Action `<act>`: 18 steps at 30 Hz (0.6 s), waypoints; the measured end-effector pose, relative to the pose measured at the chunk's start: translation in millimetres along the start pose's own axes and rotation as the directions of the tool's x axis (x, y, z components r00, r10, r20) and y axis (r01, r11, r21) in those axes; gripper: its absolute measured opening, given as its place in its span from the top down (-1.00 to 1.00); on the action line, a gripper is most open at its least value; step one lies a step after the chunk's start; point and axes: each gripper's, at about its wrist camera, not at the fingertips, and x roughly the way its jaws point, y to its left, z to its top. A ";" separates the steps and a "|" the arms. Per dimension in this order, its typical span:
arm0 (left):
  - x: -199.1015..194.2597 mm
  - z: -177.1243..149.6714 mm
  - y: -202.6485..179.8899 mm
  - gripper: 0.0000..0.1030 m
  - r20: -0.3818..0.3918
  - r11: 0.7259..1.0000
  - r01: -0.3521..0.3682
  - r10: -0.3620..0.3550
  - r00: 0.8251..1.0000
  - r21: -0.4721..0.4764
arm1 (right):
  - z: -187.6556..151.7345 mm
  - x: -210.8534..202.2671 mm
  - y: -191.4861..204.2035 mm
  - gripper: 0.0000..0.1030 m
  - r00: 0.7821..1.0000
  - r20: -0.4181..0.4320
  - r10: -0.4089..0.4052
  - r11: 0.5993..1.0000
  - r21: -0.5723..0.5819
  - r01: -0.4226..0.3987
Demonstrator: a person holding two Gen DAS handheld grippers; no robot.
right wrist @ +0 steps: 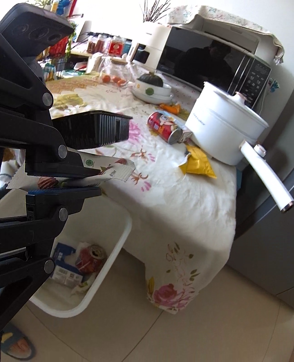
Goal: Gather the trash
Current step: 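Carry the tray with the left tool while the right tool carries the packet and releases it into the bin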
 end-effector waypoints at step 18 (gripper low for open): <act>31.8 -7.0 -13.9 0.92 -0.105 0.999 0.016 -0.013 0.994 0.032 | -11.2 38.9 -2.5 0.80 0.986 -0.125 -0.111 0.990 -0.098 0.099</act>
